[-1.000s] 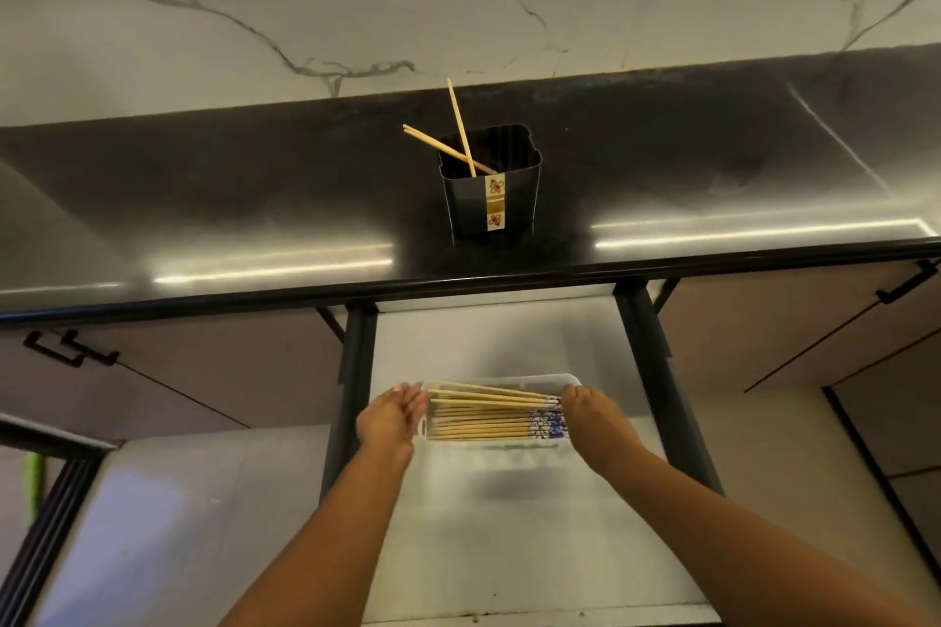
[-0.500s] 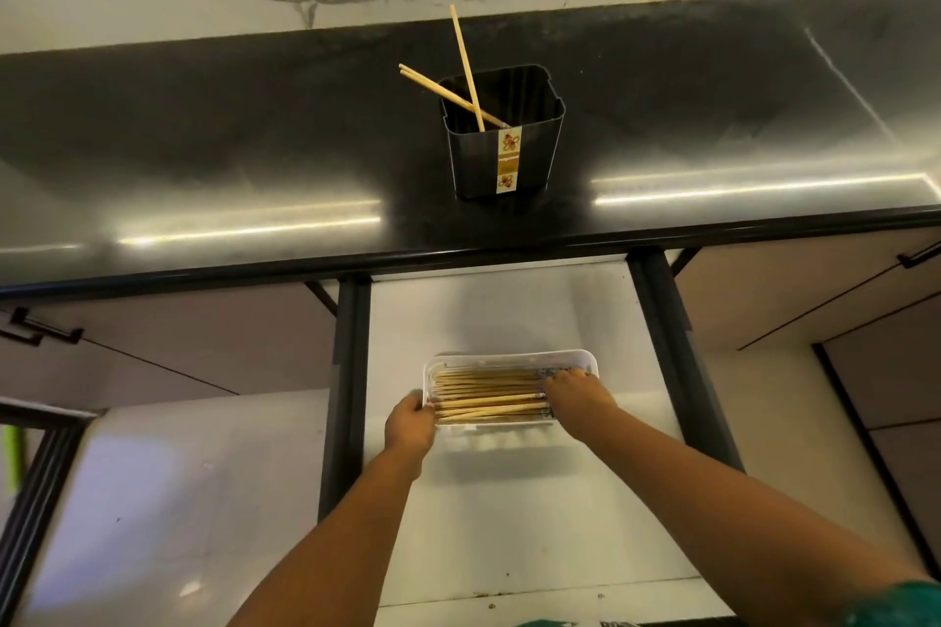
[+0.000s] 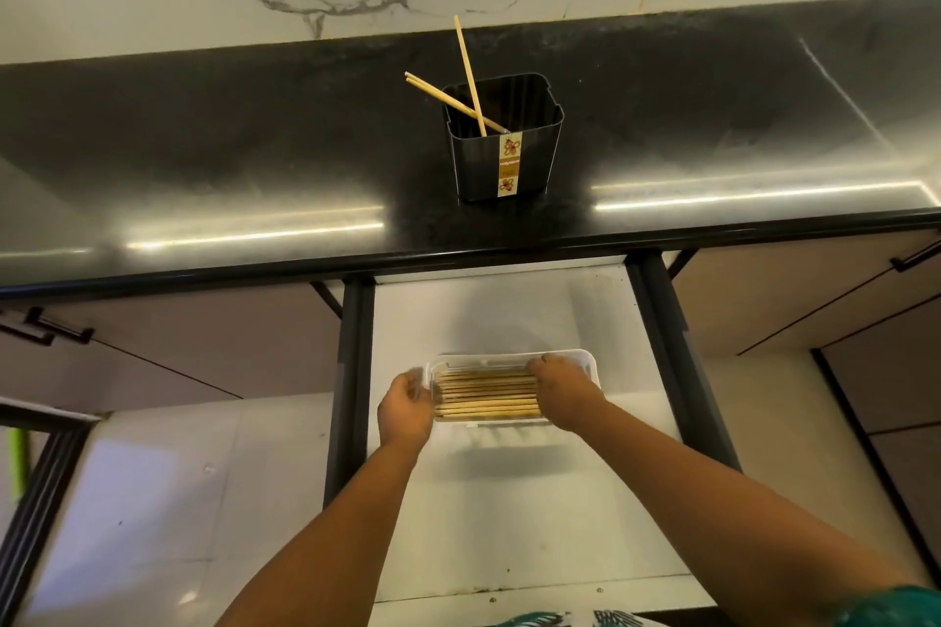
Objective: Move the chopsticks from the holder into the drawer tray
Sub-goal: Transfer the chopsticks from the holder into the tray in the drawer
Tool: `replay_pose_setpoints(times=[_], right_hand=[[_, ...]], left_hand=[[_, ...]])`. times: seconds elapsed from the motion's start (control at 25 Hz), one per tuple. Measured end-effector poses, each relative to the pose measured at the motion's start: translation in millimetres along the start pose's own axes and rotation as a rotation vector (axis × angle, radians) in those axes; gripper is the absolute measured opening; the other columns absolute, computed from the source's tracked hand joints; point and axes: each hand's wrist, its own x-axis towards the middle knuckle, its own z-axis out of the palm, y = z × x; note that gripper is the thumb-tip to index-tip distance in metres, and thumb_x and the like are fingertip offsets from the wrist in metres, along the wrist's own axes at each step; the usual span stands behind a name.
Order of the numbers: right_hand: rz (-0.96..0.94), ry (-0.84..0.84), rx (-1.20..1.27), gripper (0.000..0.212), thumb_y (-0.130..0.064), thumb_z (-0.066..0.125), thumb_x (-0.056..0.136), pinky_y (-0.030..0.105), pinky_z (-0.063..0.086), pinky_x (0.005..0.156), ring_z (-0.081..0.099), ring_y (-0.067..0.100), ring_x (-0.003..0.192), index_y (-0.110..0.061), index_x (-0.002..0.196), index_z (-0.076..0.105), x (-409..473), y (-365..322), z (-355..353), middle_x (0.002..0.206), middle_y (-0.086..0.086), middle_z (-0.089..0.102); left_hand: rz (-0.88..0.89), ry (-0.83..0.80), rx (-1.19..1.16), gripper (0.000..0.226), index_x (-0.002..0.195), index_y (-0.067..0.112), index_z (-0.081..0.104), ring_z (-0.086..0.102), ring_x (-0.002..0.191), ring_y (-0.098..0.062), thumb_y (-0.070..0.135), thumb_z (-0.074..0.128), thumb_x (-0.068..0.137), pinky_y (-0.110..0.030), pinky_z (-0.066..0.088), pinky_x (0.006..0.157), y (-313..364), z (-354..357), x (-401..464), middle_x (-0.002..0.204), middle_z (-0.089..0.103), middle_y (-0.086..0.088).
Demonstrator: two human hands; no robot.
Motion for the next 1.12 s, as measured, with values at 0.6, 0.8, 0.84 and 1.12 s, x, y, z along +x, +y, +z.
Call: replay_pose_setpoints(times=[0.6,0.8,0.84,1.12], right_hand=[[-0.283,0.689,0.459,0.023,-0.011,0.061,0.085,0.025,0.046,0.081,0.060,0.016,0.090,-0.008,0.107,0.064,54.4,-84.3,-252.4,0.104,0.010,0.063],[0.062,0.433,0.341,0.038,-0.034,0.068,0.084,0.028,0.045,0.070,0.058,0.018,0.086,-0.008,0.111,0.061,134.4,-87.7,-314.0,0.094,0.004,0.061],[0.091,0.326,0.223,0.039,-0.037,0.069,0.083,0.029,0.045,0.066,0.058,0.018,0.081,-0.007,0.108,0.062,151.6,-89.3,-321.0,0.088,0.004,0.060],[0.198,-0.015,-0.037,0.027,-0.015,0.059,0.090,0.030,0.045,0.065,0.056,0.017,0.071,-0.009,0.117,0.061,219.9,-91.9,-307.2,0.085,0.006,0.056]], left_hand=[[0.605,0.043,-0.111,0.049,0.134,0.024,0.048,0.042,0.128,-0.011,0.011,0.056,0.088,-0.035,0.036,0.107,247.3,-48.6,-14.3,0.139,0.051,0.003],[0.488,0.029,-0.310,0.050,0.137,0.021,0.043,0.047,0.127,-0.014,0.012,0.058,0.090,-0.028,0.041,0.097,277.0,-60.4,19.1,0.140,0.050,-0.001],[0.462,0.025,-0.344,0.049,0.137,0.021,0.044,0.048,0.124,-0.014,0.013,0.058,0.091,-0.026,0.041,0.093,277.5,-60.1,27.6,0.139,0.051,-0.001],[0.418,0.022,-0.353,0.041,0.130,0.023,0.051,0.056,0.111,-0.007,0.016,0.060,0.090,-0.013,0.043,0.074,265.5,-61.1,65.3,0.126,0.060,0.006]])
